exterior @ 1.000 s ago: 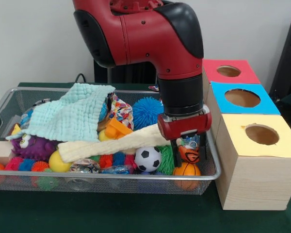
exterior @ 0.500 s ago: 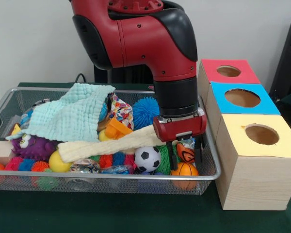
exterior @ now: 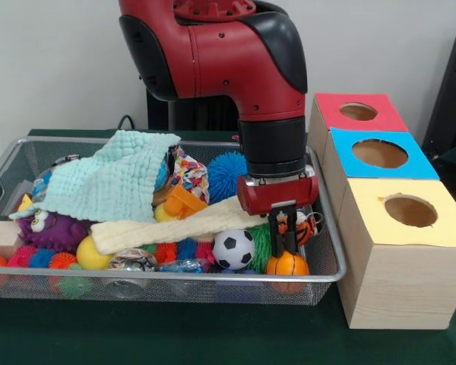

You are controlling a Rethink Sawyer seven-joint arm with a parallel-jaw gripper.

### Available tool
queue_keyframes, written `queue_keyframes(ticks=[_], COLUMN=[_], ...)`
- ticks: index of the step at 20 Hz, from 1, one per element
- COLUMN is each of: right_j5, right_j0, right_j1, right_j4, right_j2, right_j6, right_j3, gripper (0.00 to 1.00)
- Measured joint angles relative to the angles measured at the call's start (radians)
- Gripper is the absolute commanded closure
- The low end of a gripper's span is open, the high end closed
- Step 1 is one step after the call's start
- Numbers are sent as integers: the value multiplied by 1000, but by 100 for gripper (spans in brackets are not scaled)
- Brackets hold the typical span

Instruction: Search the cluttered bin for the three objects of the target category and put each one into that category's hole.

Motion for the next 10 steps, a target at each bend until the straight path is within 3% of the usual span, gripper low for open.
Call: queue_keyframes(ticks=[10], right_j5=[0], right_j0=[10], right_j1=[-14], right_j4=[0], right_j2=[-18], right_j6=[0], right_j3=[23], gripper=[100])
